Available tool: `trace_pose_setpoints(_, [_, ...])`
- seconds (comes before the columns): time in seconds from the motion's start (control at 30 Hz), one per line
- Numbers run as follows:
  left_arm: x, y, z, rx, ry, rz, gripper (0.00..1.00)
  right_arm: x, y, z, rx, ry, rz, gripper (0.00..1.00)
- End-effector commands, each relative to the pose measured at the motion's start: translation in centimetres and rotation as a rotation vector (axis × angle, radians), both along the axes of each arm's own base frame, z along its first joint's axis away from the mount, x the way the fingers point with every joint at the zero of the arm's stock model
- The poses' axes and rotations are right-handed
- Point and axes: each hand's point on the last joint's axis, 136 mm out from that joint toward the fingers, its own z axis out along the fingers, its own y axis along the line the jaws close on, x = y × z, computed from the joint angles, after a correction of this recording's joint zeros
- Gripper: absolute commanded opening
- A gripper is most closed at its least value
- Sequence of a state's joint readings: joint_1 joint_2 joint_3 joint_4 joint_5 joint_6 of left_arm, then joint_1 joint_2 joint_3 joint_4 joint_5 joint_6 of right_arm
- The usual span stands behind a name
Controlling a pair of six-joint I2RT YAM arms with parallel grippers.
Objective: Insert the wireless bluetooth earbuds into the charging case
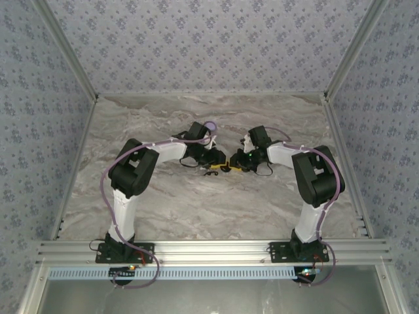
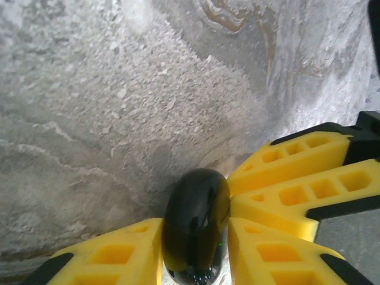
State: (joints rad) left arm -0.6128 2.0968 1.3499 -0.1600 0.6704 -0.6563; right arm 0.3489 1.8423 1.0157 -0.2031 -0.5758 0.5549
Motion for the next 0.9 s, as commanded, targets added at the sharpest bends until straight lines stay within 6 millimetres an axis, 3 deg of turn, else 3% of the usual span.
trace_pose_setpoints(0.0, [-0.7,-1.7,1.8,-0.102,-0.004,-0.049,0.34,-1.2,-0.4,-1.9,-0.023,0.057,-0.011,0.20])
trace_pose_setpoints(0.87, [-0.9,0.7,-1.4,0.108,-0.009,-0.040,0.32,-1.0,-0.5,-1.1,-0.008,0.043,-0.013,0.21])
